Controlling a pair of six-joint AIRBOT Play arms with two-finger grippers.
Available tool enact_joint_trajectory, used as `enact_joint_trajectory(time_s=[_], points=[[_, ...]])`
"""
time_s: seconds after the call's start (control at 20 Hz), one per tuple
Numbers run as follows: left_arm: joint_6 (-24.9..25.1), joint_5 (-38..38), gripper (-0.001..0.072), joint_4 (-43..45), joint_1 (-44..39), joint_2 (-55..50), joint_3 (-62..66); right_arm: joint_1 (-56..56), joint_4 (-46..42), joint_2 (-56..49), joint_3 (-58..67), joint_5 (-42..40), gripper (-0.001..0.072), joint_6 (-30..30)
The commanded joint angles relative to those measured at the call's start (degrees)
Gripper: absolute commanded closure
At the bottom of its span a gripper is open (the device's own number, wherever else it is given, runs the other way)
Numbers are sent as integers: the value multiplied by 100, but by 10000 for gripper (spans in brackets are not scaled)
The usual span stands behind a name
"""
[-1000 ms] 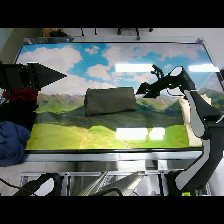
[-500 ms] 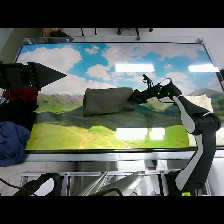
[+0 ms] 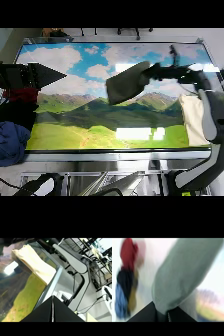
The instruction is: Fold the shirts.
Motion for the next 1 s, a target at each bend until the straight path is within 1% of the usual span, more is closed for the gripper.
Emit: enact_joint_trajectory(time_s=[0.0,0.15,0.3,0.4,0.5,0.7,0.75,0.95], points=[[2,-90,695,9,4,4,-2,-986,-24,857,85,-227,691,570],[2,-201,695,9,4,4,-4,-1891,-752,1410,85,-439,691,1248],[2,-332,695,9,4,4,-2,-2855,-1530,1718,85,-273,691,1814],[2,-389,695,9,4,4,-2,-3407,-1836,1757,85,142,691,2201],[2,-380,695,9,4,4,-4,-3783,-2420,1753,85,706,691,2922],[81,-378,695,11,4,4,-4,-4006,-4190,1991,83,1655,691,4258],[96,-378,695,9,4,4,-4,-4006,-4419,2046,83,1906,691,4470],[151,-376,695,9,4,2,-4,-4006,-5071,2083,70,2785,691,4747]])
